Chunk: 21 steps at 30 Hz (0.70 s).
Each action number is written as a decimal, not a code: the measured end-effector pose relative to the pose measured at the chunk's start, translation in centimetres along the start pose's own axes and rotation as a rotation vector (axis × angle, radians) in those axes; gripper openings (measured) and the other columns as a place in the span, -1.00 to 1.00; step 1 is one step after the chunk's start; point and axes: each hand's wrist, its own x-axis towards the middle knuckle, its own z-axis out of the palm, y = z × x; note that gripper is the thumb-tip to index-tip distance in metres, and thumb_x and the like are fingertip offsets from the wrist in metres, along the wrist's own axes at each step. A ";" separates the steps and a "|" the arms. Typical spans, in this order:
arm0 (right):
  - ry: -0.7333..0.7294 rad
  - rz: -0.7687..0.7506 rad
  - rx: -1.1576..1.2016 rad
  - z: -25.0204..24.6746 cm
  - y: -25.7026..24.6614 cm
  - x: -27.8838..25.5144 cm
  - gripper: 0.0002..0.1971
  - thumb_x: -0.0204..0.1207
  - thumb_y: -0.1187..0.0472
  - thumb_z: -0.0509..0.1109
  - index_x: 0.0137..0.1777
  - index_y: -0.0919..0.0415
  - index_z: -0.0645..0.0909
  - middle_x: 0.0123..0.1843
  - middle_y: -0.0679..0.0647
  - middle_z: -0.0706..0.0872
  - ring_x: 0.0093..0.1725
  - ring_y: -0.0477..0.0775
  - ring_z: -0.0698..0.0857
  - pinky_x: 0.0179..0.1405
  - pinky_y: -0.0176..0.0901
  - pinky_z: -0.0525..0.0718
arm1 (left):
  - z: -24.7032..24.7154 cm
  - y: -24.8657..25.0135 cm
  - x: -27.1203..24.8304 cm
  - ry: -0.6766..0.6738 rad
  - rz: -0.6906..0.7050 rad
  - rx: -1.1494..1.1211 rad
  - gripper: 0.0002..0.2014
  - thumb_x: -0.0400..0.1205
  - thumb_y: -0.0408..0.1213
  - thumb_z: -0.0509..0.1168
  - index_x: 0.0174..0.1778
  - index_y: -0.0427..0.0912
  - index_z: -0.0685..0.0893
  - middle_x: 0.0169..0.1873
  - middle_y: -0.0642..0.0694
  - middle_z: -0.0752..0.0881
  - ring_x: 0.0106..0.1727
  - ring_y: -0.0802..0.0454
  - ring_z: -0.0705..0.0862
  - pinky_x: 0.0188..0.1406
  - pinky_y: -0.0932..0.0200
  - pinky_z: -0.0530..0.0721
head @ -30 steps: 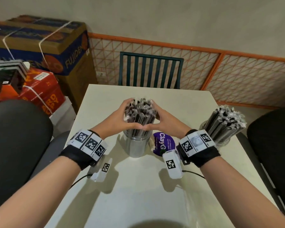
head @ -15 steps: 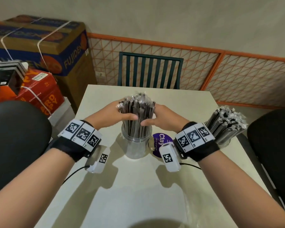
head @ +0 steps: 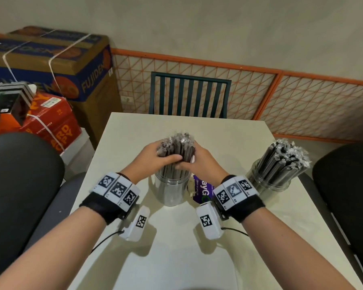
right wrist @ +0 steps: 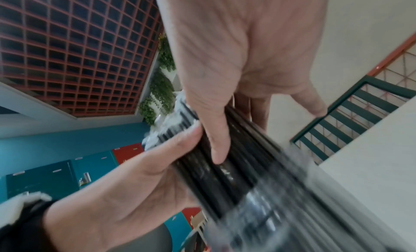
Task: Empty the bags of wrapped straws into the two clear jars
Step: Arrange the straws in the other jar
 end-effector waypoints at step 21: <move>-0.082 -0.002 0.070 1.3 0.7 -1.0 -0.09 0.37 0.32 0.54 0.62 0.07 0.06 0.31 -0.07 0.52 0.25 -0.16 0.50 0.08 -0.50 0.47 | 2.9 -1.1 -2.0 0.183 -0.050 -0.076 -0.09 0.32 -0.18 0.58 0.53 -0.15 0.24 0.43 -0.11 0.32 0.37 0.04 0.46 0.49 0.05 0.39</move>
